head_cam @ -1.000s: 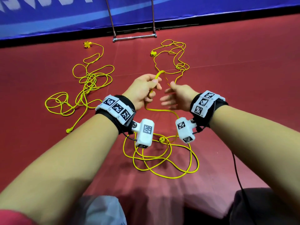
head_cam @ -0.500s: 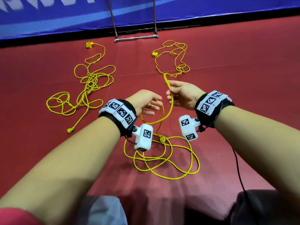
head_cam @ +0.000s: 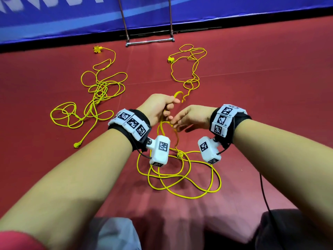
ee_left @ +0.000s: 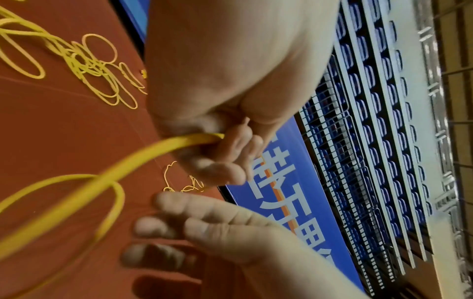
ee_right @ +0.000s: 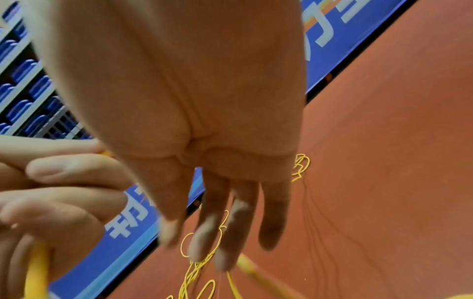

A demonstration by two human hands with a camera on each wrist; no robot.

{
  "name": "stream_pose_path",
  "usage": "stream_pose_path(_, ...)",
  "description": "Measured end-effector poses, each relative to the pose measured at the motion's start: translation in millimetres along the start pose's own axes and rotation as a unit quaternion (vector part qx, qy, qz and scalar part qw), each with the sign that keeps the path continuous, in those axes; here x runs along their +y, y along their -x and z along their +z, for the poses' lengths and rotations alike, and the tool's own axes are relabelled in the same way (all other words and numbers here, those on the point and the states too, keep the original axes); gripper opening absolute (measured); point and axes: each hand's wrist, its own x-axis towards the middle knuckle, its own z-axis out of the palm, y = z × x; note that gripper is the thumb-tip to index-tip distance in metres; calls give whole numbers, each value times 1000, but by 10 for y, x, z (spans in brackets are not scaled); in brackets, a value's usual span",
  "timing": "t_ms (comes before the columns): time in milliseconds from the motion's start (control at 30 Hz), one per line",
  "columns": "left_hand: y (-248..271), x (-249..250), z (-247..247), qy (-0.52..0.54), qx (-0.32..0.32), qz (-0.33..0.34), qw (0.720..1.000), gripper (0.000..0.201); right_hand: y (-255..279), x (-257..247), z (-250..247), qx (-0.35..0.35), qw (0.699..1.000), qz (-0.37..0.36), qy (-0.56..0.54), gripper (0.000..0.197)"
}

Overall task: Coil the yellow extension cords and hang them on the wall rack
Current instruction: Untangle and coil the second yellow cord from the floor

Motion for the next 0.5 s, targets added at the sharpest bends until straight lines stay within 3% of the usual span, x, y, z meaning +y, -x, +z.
stream_pose_path(67,36,32,28,-38,-43,12,998,24,-22,2,-61,78,990,17,-121,21)
stream_pose_path(133,74,42,49,-72,-82,14,994,23,-36,4,-170,139,954,29,-265,18)
stream_pose_path(233,98,2,66,-119,-142,-5,983,23,-18,11,-342,175,889,22,-423,23)
stream_pose_path(300,89,-35,67,-144,-178,-21,973,24,1,17,-405,188,862,18,-470,35)
stream_pose_path(400,89,-81,56,-180,-198,-47,963,23,-1,-2,-386,227,855,25,-466,25)
stream_pose_path(500,72,-152,33,-242,-162,-73,954,19,-28,-14,-333,237,875,19,-423,12)
